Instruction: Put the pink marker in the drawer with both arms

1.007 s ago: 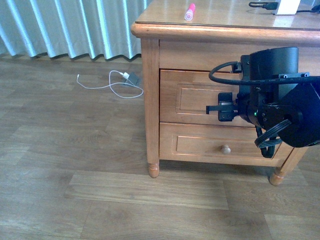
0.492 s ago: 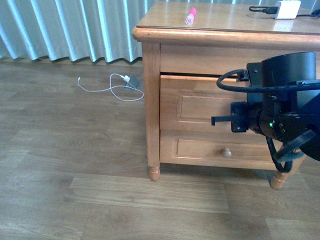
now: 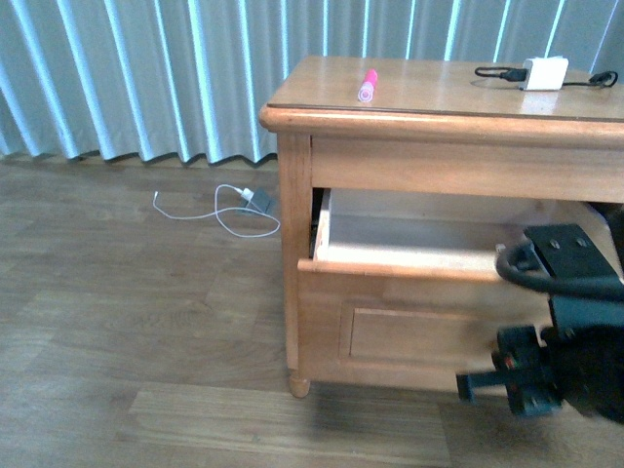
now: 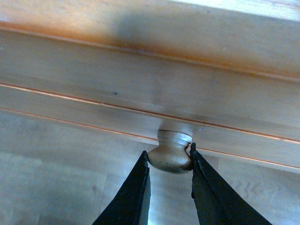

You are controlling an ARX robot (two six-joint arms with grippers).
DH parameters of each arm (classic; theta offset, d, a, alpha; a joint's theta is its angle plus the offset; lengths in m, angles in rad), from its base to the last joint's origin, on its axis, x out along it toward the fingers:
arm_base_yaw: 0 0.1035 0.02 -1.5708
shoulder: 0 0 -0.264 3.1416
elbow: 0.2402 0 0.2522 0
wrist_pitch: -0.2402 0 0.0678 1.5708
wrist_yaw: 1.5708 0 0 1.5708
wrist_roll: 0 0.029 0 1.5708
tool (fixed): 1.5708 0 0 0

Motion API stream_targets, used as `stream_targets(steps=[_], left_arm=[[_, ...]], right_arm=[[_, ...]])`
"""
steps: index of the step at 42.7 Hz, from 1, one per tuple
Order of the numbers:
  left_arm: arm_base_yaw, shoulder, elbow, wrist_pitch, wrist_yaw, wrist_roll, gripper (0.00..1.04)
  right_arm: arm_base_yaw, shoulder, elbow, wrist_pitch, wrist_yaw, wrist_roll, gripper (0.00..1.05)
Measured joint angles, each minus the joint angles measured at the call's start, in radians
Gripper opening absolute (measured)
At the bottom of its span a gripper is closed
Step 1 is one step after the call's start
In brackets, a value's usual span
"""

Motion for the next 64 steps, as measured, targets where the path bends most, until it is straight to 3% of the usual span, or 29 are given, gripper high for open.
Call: stream_targets(steps=[5, 10, 17, 27, 39, 48, 49, 52, 54, 61, 64], left_arm=[[0.000, 0.000, 0.000, 0.000, 0.000, 0.000, 0.99], [0.000, 0.000, 0.000, 0.000, 0.000, 0.000, 0.99], [0.000, 0.000, 0.000, 0.000, 0.000, 0.000, 0.99], [0.000, 0.000, 0.000, 0.000, 0.000, 0.000, 0.99], [0.000, 0.000, 0.000, 0.000, 0.000, 0.000, 0.99], [0.000, 0.000, 0.000, 0.000, 0.000, 0.000, 0.99], [0.000, 0.000, 0.000, 0.000, 0.000, 0.000, 0.99], [0.000, 0.000, 0.000, 0.000, 0.000, 0.000, 0.99], [0.000, 0.000, 0.000, 0.000, 0.000, 0.000, 0.99], [0.000, 0.000, 0.000, 0.000, 0.000, 0.000, 0.99], [0.000, 0.000, 0.000, 0.000, 0.000, 0.000, 0.99]], right_arm=[[0.025, -0.143, -0.145, -0.029, -0.029, 0.011, 0.22], [0.035, -0.294, -0.229, -0.044, -0.004, 0.057, 0.40], [0.022, -0.532, -0.284, -0.182, -0.024, 0.108, 0.62], [-0.099, -0.941, -0.298, -0.465, -0.138, 0.133, 0.98], [-0.302, -1.307, -0.282, -0.688, -0.385, 0.095, 0.96], [-0.340, -1.364, -0.282, -0.685, -0.399, 0.090, 0.96], [-0.337, -1.368, -0.287, -0.671, -0.377, 0.082, 0.95], [-0.291, -1.439, -0.395, -0.412, -0.149, -0.002, 0.80], [-0.285, -1.466, -0.427, -0.337, -0.096, -0.024, 0.73], [-0.282, -1.519, -0.491, -0.294, -0.073, -0.063, 0.43], [-0.282, -1.527, -0.507, -0.294, -0.072, -0.072, 0.55]])
